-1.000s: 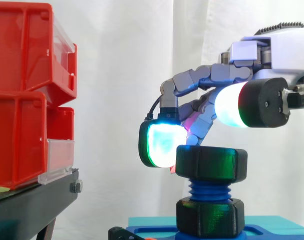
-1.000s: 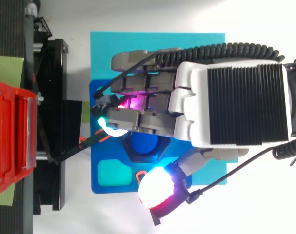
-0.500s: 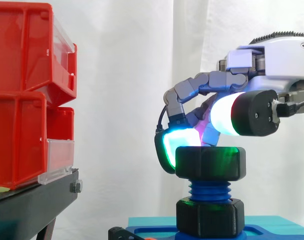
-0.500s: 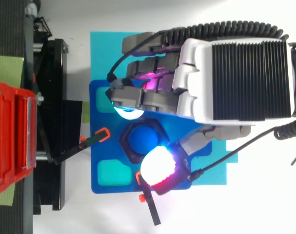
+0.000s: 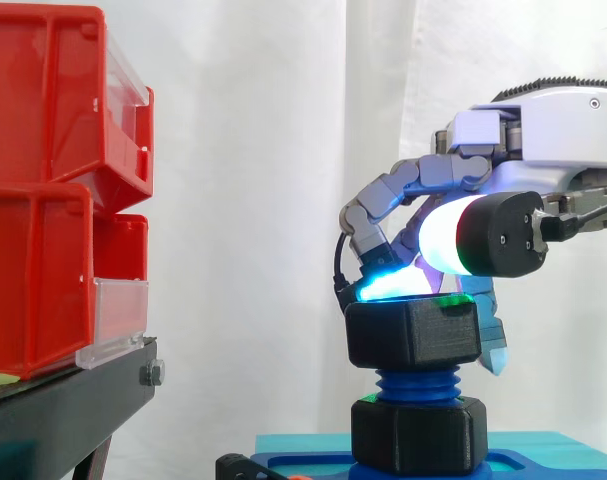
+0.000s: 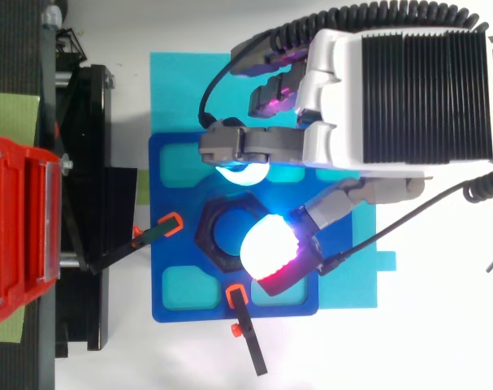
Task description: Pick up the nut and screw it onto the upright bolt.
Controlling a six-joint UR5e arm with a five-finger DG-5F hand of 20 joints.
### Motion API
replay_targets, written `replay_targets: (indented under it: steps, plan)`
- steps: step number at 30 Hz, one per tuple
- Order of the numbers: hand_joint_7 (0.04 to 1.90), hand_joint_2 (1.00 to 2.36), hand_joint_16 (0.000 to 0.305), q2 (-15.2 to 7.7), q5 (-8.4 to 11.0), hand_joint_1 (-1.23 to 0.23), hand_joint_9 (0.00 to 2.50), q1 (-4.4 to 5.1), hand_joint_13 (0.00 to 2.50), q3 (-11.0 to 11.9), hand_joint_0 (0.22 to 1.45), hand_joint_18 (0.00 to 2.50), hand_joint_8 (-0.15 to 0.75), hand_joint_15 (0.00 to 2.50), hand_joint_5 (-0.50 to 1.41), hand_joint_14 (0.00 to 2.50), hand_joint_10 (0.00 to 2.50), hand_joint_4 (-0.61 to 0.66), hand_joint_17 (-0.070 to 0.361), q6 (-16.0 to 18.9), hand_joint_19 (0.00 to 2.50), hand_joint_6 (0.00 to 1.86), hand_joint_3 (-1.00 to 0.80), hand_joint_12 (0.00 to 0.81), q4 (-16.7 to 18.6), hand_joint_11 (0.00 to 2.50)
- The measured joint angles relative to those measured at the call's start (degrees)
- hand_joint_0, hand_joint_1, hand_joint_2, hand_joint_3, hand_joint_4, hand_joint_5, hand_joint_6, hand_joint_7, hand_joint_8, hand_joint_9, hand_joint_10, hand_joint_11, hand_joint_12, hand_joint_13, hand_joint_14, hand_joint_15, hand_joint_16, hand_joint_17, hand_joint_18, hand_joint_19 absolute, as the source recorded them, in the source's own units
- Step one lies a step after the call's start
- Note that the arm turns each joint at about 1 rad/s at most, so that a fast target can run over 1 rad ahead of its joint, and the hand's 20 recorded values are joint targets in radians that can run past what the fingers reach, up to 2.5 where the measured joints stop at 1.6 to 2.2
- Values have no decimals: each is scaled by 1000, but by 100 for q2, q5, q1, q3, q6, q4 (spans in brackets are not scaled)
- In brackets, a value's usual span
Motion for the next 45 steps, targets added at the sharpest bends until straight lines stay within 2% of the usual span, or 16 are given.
replay_targets:
  steps: [2, 4, 6, 12, 16, 19, 24, 25, 27, 31, 36, 45]
  plan:
    - [1555, 1000, 11, 2, -20, -303, 1695, -12, 1214, 13, 525, 850, 251, 10, 62, 0, 4, 120, 25, 2, 117, 527, -500, 131, 0, 106]
    - [1483, 1000, 12, 3, -38, -302, 1651, -20, 1187, 32, 523, 841, 262, 7, 43, 0, 4, 160, 27, 3, 117, 502, -500, 132, 0, 105]
    - [1268, 1000, 14, 3, -64, -301, 1588, -29, 1159, 64, 521, 830, 262, 8, 11, 0, 3, 182, 31, 3, 127, 505, -500, 141, 0, 94]
    - [1084, 1000, 16, 3, -164, -302, 1546, -40, 1150, 221, 519, 835, 256, 13, -23, 0, 3, 211, 36, -1, 143, 504, -500, 142, -7, 96]
    - [1028, 1000, 18, -1, -193, -300, 1469, -28, 1111, 263, 516, 819, 246, 10, -38, 0, 0, 211, 40, -9, 150, 504, -500, 150, 11, 74]
    - [762, 1000, 19, -2, -197, -285, 1167, -5, 911, 269, 505, 661, 214, 0, -67, 0, 0, 178, 43, -13, 105, 503, -500, 167, 41, 0]
    - [589, 1000, 22, -4, -162, -268, 878, 90, 692, 269, 491, 393, 172, 0, -91, 0, 0, 174, 48, -14, 0, 501, -500, 182, 74, 0]
    - [583, 1000, 22, -4, -149, -266, 857, 108, 669, 269, 490, 386, 172, 0, -91, 0, 0, 176, 49, -14, 0, 501, -500, 184, 75, 0]
    - [557, 1000, 24, -5, -118, -250, 732, 143, 575, 269, 480, 218, 156, 0, -95, 0, 0, 172, 54, -14, 0, 501, -500, 196, 76, 0]
    - [545, 1000, 26, -7, -50, -241, 650, 202, 505, 267, 472, 114, 152, 0, -98, 0, 0, 171, 58, -9, 0, 500, -500, 210, 64, 0]
    - [553, 1000, 26, -10, -26, -235, 615, 252, 484, 265, 468, 88, 153, 0, -99, 0, 0, 176, 59, -5, 0, 500, -500, 217, 29, 0]
    - [621, 1000, 26, -14, -22, -231, 617, 270, 477, 215, 469, 73, 164, 0, -72, 0, 0, 191, 58, 3, 0, 501, -500, 223, -7, 0]
